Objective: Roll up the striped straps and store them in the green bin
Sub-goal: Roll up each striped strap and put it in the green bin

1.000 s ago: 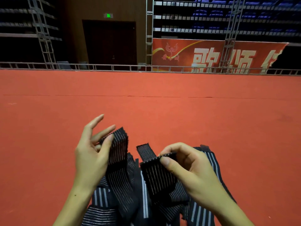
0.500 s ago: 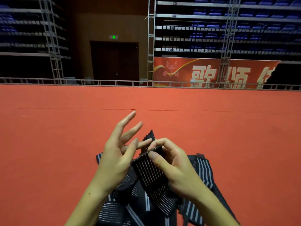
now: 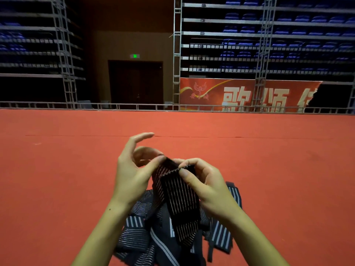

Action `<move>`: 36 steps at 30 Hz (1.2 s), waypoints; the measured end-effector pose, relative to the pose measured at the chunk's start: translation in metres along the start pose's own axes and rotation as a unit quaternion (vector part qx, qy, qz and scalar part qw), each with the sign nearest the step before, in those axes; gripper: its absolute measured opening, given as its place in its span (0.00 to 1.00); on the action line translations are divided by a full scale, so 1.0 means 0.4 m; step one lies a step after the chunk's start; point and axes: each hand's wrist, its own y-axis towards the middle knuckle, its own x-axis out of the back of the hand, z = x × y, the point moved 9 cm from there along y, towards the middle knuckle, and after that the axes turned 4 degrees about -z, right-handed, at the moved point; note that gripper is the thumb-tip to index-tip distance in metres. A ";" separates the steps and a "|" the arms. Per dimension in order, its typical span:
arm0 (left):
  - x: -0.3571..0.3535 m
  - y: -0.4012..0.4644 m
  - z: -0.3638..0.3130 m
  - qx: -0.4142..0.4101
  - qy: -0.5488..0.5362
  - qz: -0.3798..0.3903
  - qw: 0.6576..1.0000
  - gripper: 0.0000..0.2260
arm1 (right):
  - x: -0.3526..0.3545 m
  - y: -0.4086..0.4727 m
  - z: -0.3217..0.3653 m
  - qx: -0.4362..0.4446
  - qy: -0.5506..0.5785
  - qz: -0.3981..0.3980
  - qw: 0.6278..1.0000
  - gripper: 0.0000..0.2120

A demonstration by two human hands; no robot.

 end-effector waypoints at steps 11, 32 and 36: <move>0.001 0.042 -0.039 -0.003 -0.066 -0.109 0.992 0.27 | 0.060 0.005 0.113 0.007 0.051 -0.083 0.995 0.07; -0.044 0.018 -0.057 -0.001 -0.084 0.008 0.996 0.22 | 0.053 0.075 0.038 0.025 0.123 -0.211 0.969 0.04; -0.034 0.018 -0.053 0.015 -0.102 -0.031 0.994 0.22 | 0.045 0.076 0.023 0.011 0.157 -0.206 0.966 0.05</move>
